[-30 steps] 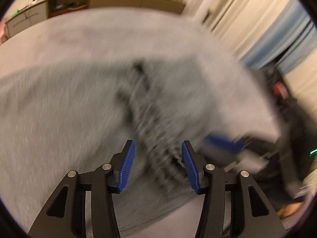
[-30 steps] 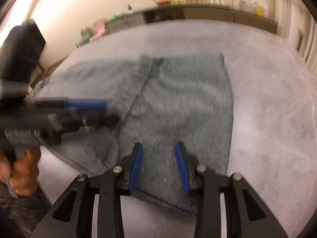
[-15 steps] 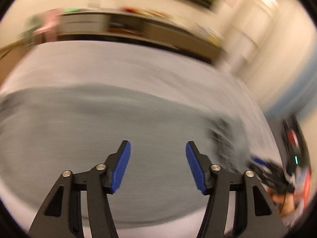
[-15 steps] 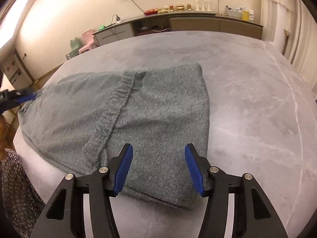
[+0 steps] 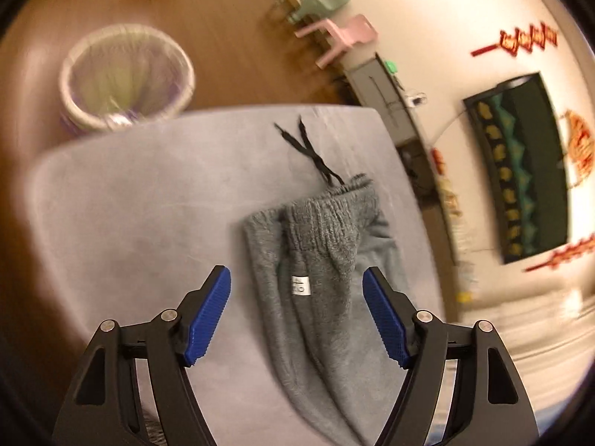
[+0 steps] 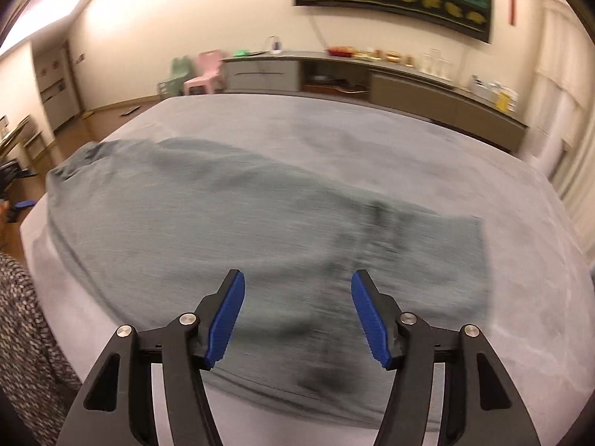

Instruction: Fold clothes

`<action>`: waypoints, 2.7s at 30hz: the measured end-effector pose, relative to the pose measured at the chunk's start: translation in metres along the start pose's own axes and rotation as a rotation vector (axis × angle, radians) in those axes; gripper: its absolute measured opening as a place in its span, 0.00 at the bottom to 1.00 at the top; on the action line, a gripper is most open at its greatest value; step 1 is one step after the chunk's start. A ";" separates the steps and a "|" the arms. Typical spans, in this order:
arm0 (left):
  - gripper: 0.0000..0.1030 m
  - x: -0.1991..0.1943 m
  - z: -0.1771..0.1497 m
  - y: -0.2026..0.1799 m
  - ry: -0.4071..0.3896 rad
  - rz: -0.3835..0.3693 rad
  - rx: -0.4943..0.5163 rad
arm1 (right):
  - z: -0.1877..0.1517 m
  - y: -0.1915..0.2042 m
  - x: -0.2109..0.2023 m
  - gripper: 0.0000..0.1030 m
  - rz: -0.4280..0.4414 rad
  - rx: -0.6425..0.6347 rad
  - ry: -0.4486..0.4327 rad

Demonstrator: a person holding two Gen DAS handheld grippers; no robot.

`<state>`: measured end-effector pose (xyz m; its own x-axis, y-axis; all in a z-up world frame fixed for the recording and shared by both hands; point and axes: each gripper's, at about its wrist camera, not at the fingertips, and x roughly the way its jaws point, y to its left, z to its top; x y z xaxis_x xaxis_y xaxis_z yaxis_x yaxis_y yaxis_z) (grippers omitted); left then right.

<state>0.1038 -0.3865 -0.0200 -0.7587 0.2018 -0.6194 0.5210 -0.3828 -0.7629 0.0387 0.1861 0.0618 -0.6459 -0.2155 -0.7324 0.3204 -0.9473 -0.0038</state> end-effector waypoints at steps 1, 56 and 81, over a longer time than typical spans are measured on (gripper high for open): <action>0.74 0.012 0.000 0.003 0.027 -0.012 -0.009 | 0.002 0.009 0.001 0.60 0.014 -0.004 0.007; 0.33 0.099 -0.376 -0.170 -0.089 0.268 2.120 | 0.052 0.081 0.076 0.58 0.366 0.392 0.187; 0.55 0.230 -0.139 -0.254 0.357 0.206 1.083 | -0.013 0.214 -0.015 0.47 0.262 -0.265 0.076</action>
<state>-0.1486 -0.1174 0.0054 -0.4552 0.2228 -0.8621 -0.1164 -0.9748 -0.1904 0.1257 -0.0101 0.0633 -0.4678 -0.4148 -0.7805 0.6423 -0.7662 0.0222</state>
